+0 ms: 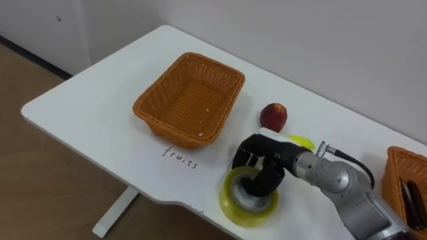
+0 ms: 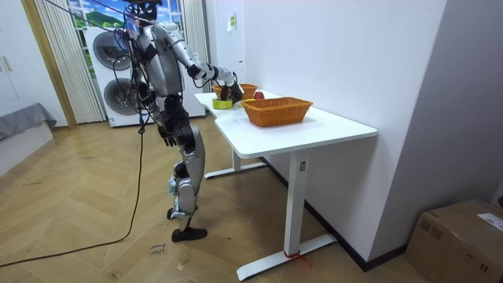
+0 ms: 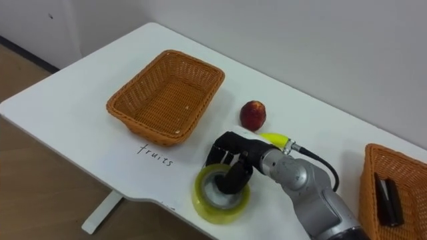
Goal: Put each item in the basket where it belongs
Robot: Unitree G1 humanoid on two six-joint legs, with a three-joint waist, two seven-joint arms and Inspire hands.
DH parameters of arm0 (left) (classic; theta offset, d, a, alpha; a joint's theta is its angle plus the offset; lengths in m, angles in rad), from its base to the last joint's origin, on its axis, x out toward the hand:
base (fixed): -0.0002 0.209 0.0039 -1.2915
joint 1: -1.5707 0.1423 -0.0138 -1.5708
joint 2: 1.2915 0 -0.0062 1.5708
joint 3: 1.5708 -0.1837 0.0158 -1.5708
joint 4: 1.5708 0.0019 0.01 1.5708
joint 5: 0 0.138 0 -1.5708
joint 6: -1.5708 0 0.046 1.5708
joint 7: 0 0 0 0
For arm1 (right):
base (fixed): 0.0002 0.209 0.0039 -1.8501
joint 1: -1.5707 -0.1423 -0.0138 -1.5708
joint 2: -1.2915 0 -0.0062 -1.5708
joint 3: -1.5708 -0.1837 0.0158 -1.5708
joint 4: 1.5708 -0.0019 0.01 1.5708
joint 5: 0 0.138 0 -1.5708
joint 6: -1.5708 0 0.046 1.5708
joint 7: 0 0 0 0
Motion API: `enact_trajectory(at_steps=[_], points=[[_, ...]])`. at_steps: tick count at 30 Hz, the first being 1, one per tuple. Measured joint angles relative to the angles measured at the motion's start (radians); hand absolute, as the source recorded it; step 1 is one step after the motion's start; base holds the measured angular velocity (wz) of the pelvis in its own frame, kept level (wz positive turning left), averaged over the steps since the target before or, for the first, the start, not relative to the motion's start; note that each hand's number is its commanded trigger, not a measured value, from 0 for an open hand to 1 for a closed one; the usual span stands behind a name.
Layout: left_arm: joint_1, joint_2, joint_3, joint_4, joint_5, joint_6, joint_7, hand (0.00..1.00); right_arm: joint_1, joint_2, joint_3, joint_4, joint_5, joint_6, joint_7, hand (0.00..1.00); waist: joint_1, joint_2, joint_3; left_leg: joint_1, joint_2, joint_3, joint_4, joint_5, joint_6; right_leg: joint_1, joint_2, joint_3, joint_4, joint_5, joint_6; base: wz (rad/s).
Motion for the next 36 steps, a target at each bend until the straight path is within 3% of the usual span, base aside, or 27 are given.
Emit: enact_trajectory(at_steps=[30,36], points=[[0.004,-0.002,0.001,0.010,-0.009,-0.010,0.015,0.00,0.013,-0.003,-0.007,-0.016,-0.017,-0.012,-0.005,1.00,-0.013,0.009,0.0051,0.006,-0.001,-0.003,-0.007,0.001,0.000,0.005,-0.001,-0.002,0.000,0.000,0.000,0.00],[0.005,-0.010,0.023,0.008,-0.008,-0.011,0.014,0.00,0.038,-0.007,-0.071,-0.013,-0.014,-0.013,0.001,1.00,-0.029,0.012,0.0065,-0.009,-0.003,-0.005,0.007,-0.001,0.002,-0.005,-0.002,0.000,0.000,0.000,0.000,0.00]])
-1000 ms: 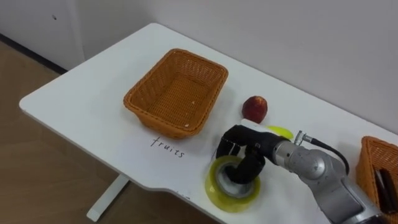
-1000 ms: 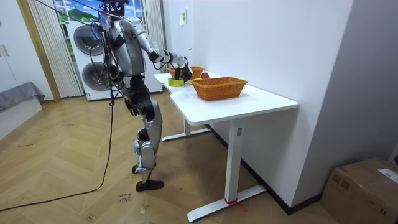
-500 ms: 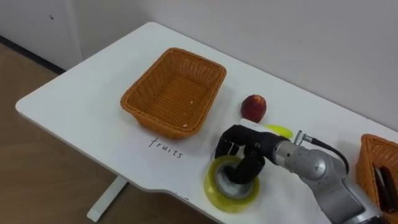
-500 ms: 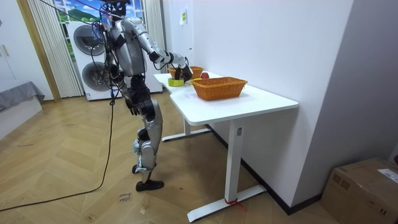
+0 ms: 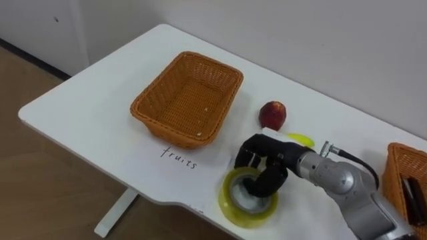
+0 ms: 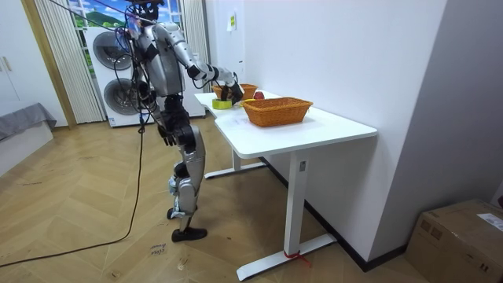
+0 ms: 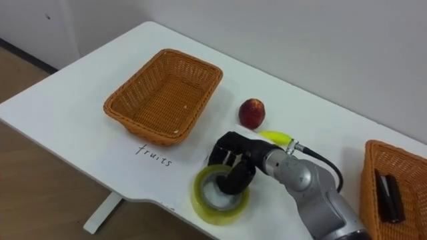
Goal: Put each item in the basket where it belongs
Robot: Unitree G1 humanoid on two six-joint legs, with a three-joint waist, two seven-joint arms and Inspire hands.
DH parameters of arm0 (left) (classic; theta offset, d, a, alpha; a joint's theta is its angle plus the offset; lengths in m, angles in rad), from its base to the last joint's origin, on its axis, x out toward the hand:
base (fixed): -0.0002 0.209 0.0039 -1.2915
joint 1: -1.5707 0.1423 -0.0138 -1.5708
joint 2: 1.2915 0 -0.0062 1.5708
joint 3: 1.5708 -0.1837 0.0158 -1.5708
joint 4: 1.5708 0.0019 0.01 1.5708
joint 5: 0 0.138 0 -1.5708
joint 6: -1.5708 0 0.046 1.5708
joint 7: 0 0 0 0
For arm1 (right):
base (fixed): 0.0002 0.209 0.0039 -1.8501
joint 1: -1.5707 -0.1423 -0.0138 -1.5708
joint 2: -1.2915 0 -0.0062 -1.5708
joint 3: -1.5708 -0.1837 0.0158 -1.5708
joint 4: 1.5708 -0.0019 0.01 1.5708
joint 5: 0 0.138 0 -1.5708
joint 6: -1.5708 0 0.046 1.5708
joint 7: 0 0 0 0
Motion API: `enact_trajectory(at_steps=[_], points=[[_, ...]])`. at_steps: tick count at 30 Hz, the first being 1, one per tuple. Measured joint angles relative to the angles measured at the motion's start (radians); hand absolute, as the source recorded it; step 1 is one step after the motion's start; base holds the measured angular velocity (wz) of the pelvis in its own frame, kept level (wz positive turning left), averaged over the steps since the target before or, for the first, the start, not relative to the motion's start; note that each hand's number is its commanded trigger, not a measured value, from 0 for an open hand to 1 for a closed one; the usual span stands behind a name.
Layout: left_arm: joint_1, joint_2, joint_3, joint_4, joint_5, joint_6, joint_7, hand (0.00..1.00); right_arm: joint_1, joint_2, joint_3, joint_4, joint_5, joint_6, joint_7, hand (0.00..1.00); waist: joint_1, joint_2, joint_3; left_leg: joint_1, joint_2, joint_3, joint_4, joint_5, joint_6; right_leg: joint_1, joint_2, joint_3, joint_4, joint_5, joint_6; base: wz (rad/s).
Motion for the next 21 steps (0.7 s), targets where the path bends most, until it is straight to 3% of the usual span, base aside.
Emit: enact_trajectory(at_steps=[5,10,21], points=[[-0.003,-0.006,0.021,0.000,0.010,-0.001,0.002,0.00,0.016,-0.041,-0.028,-0.001,-0.016,0.002,0.006,1.00,-0.007,0.004,-0.0011,-0.002,-0.001,0.001,0.001,0.000,0.000,-0.004,0.000,0.010,0.000,0.000,0.000,0.00],[-0.004,-0.011,0.043,0.005,0.026,0.000,0.005,0.00,0.047,-0.042,-0.092,-0.007,-0.051,0.012,0.033,1.00,-0.007,0.004,-0.0048,-0.002,-0.002,0.001,0.001,0.000,0.000,-0.005,-0.001,0.011,0.000,0.000,0.000,0.00],[-0.004,-0.011,0.043,0.027,0.027,0.002,0.003,0.00,0.062,-0.041,-0.111,-0.011,-0.094,0.015,0.038,1.00,-0.052,-0.002,-0.0140,0.009,-0.003,0.001,0.003,0.000,0.001,0.006,-0.001,0.022,0.002,0.000,0.000,0.00]])
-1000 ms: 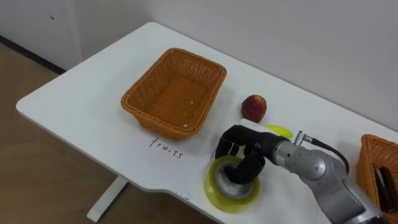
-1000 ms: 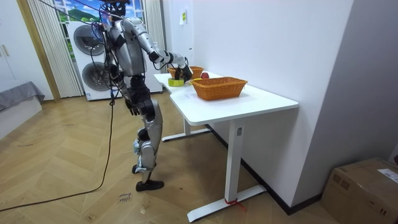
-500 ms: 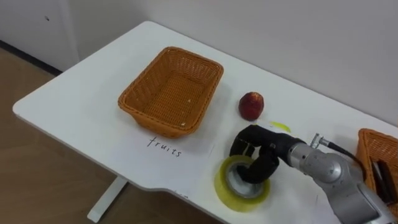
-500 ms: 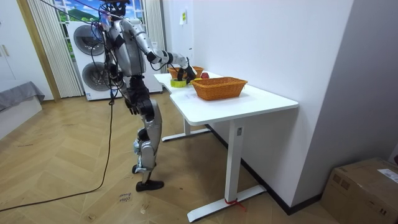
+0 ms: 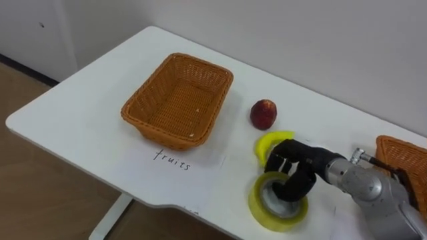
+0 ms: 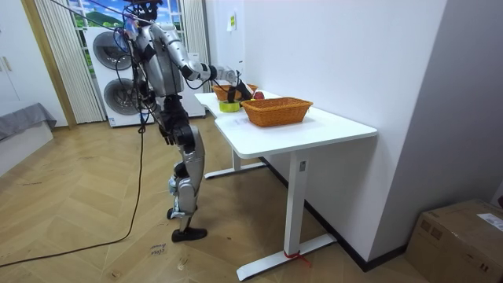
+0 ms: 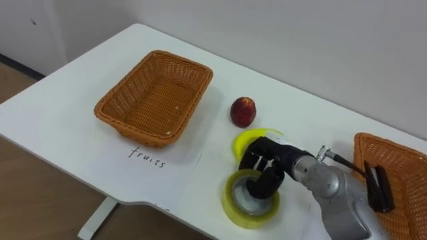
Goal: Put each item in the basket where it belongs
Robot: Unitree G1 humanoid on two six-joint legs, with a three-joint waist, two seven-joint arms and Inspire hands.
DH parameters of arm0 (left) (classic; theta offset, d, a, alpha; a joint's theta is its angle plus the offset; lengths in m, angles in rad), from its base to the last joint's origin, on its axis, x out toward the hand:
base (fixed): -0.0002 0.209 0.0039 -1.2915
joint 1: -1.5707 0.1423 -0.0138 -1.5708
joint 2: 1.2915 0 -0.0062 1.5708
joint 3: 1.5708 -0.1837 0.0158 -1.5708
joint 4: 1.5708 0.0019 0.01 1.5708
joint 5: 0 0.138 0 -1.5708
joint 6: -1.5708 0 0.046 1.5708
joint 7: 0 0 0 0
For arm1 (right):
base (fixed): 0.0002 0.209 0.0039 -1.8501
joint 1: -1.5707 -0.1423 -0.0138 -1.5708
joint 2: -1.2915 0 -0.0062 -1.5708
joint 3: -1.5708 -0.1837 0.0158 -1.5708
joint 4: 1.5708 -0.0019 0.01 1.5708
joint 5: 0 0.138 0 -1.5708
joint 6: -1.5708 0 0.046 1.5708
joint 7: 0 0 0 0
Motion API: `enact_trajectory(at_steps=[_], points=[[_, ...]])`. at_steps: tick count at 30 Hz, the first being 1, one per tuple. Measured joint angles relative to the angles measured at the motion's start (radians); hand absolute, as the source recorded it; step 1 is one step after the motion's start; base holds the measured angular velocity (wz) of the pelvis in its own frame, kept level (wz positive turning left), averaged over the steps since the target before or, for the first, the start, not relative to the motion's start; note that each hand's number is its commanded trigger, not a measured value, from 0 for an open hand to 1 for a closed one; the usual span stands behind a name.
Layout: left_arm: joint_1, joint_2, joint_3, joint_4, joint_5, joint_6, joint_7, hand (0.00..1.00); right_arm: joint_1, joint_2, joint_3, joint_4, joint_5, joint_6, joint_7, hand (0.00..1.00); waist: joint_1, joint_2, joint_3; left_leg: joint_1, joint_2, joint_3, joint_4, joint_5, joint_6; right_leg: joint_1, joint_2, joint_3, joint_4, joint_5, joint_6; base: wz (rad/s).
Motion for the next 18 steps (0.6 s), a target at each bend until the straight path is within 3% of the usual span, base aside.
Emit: enact_trajectory(at_steps=[9,11,18], points=[[0.002,0.000,0.000,-0.003,0.000,-0.003,-0.001,0.00,0.000,0.000,-0.078,-0.026,-0.048,-0.003,-0.002,1.00,-0.012,0.007,0.0052,0.006,0.001,0.016,0.000,-0.001,0.002,-0.003,0.000,0.015,0.000,0.000,0.000,-0.05],[0.002,0.000,0.001,-0.003,-0.001,-0.014,-0.001,0.00,0.000,-0.003,-0.111,-0.051,-0.047,-0.005,-0.006,1.00,-0.016,0.012,0.0094,0.007,0.001,0.022,-0.002,-0.002,0.003,-0.004,0.000,0.020,-0.001,0.000,0.000,-0.07],[0.003,0.000,0.020,-0.003,-0.007,-0.051,0.000,0.00,0.000,-0.016,-0.140,-0.088,-0.047,-0.037,-0.021,1.00,-0.049,0.013,0.0106,0.012,0.003,0.030,-0.009,-0.002,0.003,-0.005,0.001,0.029,-0.002,-0.001,0.001,-0.02]])
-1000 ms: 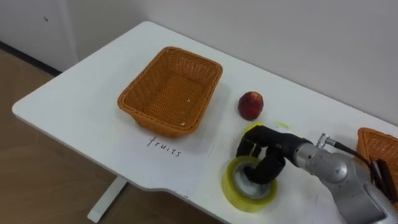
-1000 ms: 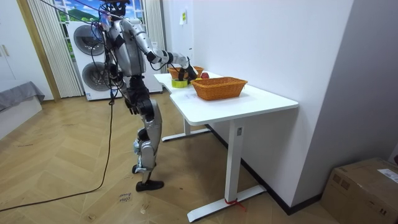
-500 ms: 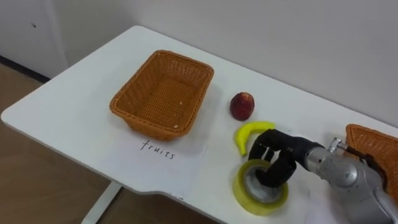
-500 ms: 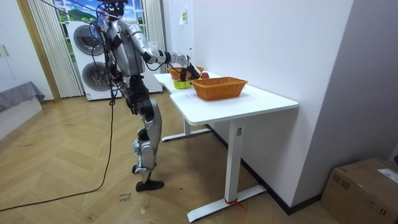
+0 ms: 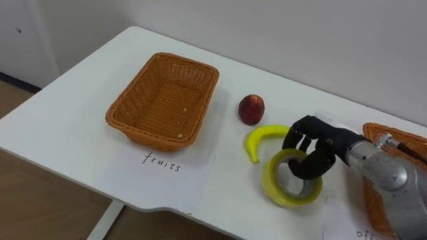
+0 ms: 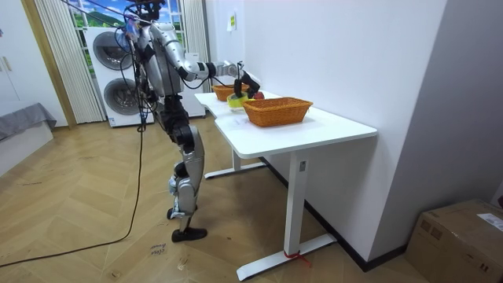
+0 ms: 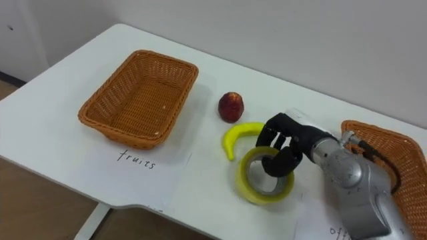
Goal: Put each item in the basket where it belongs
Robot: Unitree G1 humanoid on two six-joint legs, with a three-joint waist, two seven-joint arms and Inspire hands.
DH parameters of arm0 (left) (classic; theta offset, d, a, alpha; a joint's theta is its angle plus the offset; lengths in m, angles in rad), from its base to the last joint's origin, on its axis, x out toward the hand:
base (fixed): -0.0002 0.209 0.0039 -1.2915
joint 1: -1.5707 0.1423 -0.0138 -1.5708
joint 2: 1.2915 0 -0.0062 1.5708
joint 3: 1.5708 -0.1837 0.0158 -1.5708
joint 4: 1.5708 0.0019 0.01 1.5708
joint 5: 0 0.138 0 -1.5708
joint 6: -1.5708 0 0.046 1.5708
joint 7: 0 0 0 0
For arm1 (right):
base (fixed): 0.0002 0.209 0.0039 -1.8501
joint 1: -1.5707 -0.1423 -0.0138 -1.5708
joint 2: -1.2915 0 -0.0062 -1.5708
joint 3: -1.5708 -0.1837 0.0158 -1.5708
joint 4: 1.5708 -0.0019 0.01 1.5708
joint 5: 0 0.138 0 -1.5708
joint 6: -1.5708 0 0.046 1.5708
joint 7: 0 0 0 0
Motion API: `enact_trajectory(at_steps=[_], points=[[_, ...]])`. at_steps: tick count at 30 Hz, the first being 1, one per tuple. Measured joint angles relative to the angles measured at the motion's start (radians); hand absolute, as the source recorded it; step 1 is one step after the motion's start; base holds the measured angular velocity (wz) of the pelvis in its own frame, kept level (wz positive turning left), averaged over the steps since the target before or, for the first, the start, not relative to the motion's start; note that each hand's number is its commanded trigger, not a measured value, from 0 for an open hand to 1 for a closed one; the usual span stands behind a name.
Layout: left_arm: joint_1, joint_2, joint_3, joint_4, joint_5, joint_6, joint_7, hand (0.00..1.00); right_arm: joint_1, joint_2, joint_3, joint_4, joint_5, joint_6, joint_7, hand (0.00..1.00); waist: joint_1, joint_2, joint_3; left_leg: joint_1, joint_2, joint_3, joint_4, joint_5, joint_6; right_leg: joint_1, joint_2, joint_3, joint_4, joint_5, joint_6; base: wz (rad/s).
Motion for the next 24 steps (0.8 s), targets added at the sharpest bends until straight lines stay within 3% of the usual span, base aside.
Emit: enact_trajectory(at_steps=[4,12,15,24], points=[[0.000,0.001,0.011,0.003,-0.002,-0.011,0.004,0.00,0.000,-0.021,-0.008,-0.013,0.019,0.000,-0.007,1.00,-0.020,0.000,0.0005,0.002,0.002,0.006,-0.001,0.000,0.000,0.001,0.001,0.002,-0.001,0.000,0.000,-0.03],[0.024,0.001,0.021,0.004,-0.001,-0.011,-0.001,0.00,-0.001,-0.031,-0.121,-0.028,0.050,-0.019,-0.072,1.00,-0.046,0.001,0.0003,0.030,0.004,0.031,-0.019,0.000,0.000,0.007,0.001,0.028,0.003,0.000,0.000,-0.10],[0.021,0.001,0.021,0.004,-0.002,-0.014,0.004,0.00,-0.002,-0.064,-0.123,-0.024,0.093,-0.019,-0.101,1.00,-0.061,0.000,-0.0005,0.031,0.004,0.031,-0.019,0.000,0.000,0.007,0.001,0.028,0.003,0.000,0.000,0.00],[0.041,-0.015,0.021,0.003,-0.006,-0.016,0.038,0.00,-0.002,-0.065,-0.179,-0.009,0.131,-0.019,-0.221,1.00,-0.095,0.015,0.0010,0.030,0.006,0.032,-0.019,0.000,0.000,0.004,0.002,0.029,0.008,0.000,0.000,0.00]])
